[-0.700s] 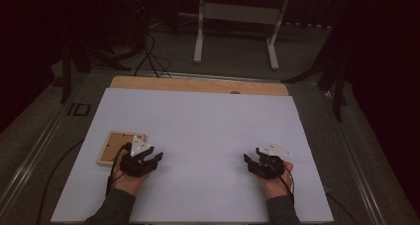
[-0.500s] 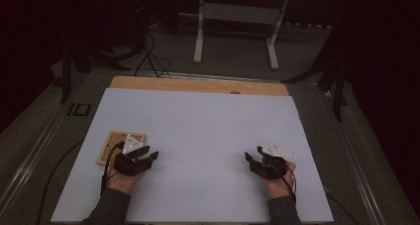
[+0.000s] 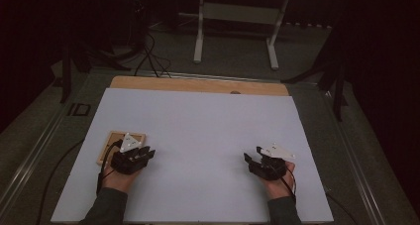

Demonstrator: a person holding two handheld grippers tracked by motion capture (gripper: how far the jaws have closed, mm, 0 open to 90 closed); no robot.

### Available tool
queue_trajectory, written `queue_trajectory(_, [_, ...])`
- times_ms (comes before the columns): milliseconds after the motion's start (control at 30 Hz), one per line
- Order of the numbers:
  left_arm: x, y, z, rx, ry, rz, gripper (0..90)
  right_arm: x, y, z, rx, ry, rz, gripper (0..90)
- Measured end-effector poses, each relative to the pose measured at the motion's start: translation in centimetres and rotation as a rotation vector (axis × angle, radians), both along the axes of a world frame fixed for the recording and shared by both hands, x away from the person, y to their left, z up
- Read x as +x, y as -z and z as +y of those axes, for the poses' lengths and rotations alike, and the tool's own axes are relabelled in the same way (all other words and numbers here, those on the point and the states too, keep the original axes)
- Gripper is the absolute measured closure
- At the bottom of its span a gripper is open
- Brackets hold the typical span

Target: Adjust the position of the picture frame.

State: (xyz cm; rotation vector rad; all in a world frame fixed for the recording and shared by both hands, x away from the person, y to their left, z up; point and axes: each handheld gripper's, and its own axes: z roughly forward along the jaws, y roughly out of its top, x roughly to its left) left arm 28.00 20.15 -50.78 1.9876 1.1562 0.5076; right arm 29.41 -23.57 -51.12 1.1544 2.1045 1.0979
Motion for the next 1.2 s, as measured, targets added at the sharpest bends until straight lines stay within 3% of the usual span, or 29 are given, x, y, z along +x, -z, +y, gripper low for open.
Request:
queue_trajectory(67, [-0.1,-0.1,0.2,0.002,-0.004,-0.011,76.4,0.0,0.0,0.0,0.0,-0.001,0.001,43.7])
queue_trajectory(233, [0.1,-0.2,1.0,0.015,-0.016,0.006,89.3,0.0,0.1,0.1,-0.006,-0.002,0.003,43.4])
queue_trajectory(500, [0.4,-0.3,2.7,0.002,-0.071,0.012,89.5,0.1,0.1,0.1,-0.011,-0.004,0.002,42.8])
queue_trajectory(700, [0.7,-0.2,3.3,0.038,-0.092,0.011,89.5,0.1,0.1,0.0,-0.01,-0.002,0.001,42.5])
queue_trajectory(1200, [1.3,0.4,3.6,0.079,-0.089,0.047,89.5,0.1,0.2,0.1,-0.014,-0.005,0.006,42.0])
